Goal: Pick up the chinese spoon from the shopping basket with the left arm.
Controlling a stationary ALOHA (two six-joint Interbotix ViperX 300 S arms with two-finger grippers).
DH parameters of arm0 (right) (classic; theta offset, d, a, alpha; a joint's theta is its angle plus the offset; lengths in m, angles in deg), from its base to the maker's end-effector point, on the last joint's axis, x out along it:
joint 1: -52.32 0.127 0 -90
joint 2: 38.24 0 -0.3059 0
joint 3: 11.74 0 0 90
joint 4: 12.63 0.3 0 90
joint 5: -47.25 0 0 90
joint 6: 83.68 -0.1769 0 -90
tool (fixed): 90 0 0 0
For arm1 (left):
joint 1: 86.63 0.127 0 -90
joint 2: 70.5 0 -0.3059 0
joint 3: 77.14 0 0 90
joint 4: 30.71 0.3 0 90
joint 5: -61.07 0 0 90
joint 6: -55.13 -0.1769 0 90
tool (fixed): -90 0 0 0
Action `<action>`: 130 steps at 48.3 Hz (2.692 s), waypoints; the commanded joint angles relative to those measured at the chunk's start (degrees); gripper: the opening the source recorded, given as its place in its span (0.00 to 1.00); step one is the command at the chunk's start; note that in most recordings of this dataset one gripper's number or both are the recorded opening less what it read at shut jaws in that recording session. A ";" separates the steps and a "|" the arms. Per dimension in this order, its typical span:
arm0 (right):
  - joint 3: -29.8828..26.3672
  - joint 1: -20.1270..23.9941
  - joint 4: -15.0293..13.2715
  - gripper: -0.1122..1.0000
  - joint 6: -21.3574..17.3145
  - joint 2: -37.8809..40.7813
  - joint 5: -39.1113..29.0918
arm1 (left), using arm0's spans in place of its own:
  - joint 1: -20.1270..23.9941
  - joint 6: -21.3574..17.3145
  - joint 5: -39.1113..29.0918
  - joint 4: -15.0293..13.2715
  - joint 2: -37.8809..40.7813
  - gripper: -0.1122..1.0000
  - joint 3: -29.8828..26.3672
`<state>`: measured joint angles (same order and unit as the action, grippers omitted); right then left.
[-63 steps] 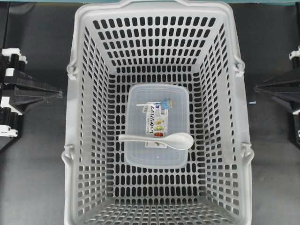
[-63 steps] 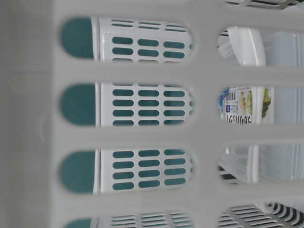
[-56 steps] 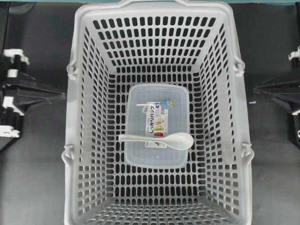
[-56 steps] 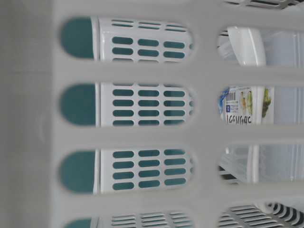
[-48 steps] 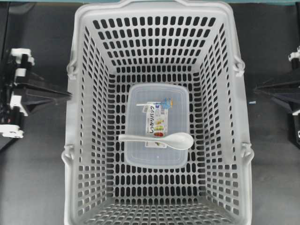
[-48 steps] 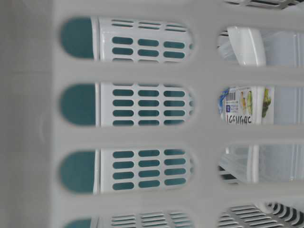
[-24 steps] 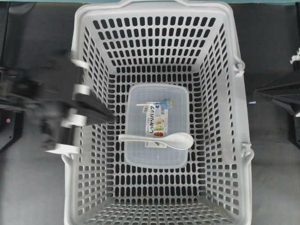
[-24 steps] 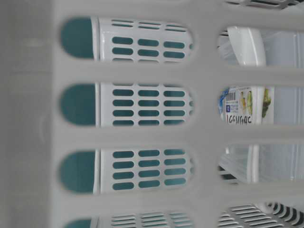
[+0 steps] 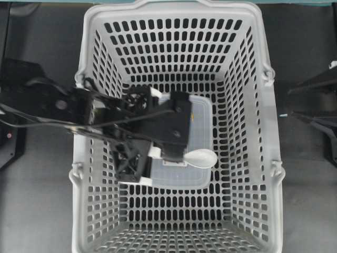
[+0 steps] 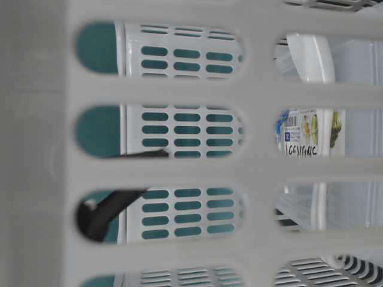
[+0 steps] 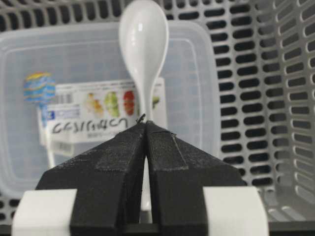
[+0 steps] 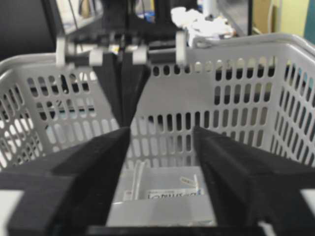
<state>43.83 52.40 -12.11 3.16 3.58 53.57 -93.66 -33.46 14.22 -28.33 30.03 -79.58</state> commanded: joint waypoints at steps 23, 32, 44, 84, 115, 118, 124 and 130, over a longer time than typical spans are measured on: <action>-1.58 0.00 0.18 0.65 0.44 0.62 0.35 | -0.79 0.62 -0.09 0.18 8.79 0.82 -3.60; -1.58 0.00 0.18 0.65 0.44 0.62 0.44 | -0.70 1.05 0.26 0.18 11.78 0.88 -3.43; -1.58 0.00 0.18 0.65 0.26 0.53 0.26 | -0.35 1.23 2.37 0.18 13.54 0.84 -1.14; -1.41 0.00 0.18 0.65 0.09 0.35 0.26 | 0.35 1.05 -16.35 0.18 5.80 0.22 -17.40; -1.41 0.00 0.18 0.65 0.09 0.35 0.26 | 0.18 1.23 -27.16 0.18 7.47 0.22 -27.25; -1.41 0.00 0.18 0.65 0.09 0.35 0.26 | 0.18 1.32 -27.07 0.18 7.47 0.22 -27.33; -1.41 0.00 0.18 0.65 0.09 0.35 0.26 | 0.09 1.93 -26.98 0.18 7.56 0.22 -27.33; -1.41 0.00 0.18 0.65 0.09 0.35 0.26 | 0.26 3.87 -26.98 0.18 7.73 0.22 -27.25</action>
<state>43.47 52.32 -12.11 3.25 3.58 53.57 -93.39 -30.39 -13.02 -28.33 38.55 -105.51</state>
